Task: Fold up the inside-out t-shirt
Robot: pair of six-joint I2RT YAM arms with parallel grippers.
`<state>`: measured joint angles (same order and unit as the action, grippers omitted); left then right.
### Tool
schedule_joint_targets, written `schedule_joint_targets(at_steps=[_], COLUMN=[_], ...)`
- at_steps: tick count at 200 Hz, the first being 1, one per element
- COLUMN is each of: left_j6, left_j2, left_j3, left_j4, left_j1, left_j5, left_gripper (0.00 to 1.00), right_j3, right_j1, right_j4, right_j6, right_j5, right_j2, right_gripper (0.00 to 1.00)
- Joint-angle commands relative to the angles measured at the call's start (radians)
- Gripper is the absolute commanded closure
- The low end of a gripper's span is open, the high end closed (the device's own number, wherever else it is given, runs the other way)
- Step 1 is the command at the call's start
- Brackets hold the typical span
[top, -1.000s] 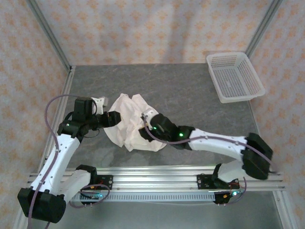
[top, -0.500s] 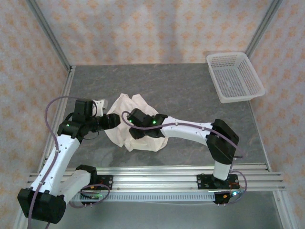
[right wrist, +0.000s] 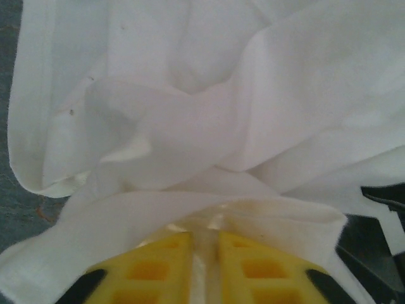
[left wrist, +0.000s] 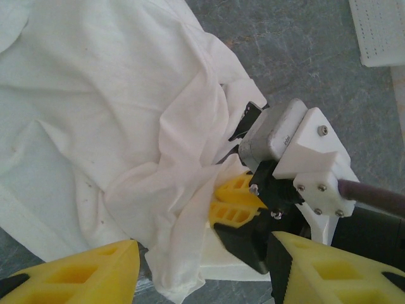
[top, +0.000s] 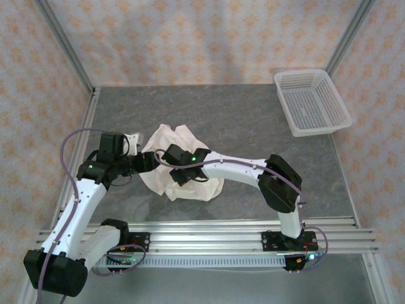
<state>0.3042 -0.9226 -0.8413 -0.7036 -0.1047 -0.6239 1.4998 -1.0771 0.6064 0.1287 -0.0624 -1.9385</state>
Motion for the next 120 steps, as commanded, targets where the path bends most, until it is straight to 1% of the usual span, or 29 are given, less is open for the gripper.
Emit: schedule_joint_targets(at_steps=[1, 8, 45, 69, 104, 120], left_j6=[-0.024, -0.024, -0.022, -0.011, -0.007, -0.014], left_j2=[0.010, 0.008, 0.001, -0.004, -0.006, -0.007], left_j3=[0.004, 0.005, 0.005, 0.004, 0.017, 0.026], left_j4=[-0.008, -0.005, 0.002, 0.000, 0.013, 0.033], left_j1=[0.001, 0.001, 0.000, 0.000, 0.000, -0.001], left_j5=[0.006, 0.005, 0.004, 0.007, -0.020, -0.069], left_gripper=[0.43, 0.43, 0.43, 0.43, 0.41, 0.40], right_j3=[0.006, -0.005, -0.080, -0.167, -0.318, -0.379], right_j1=[-0.001, 0.001, 0.018, 0.028, 0.041, 0.042], right_j4=[0.034, 0.027, -0.039, -0.105, -0.207, -0.267], right_j6=[-0.008, -0.007, 0.019, 0.042, 0.075, 0.086], right_j5=[0.045, 0.044, 0.038, 0.054, 0.065, 0.050], right_j2=[0.032, 0.045, 0.163, 0.269, 0.422, 0.494], right_gripper=[0.95, 1.00, 1.00, 1.00, 1.00, 1.00])
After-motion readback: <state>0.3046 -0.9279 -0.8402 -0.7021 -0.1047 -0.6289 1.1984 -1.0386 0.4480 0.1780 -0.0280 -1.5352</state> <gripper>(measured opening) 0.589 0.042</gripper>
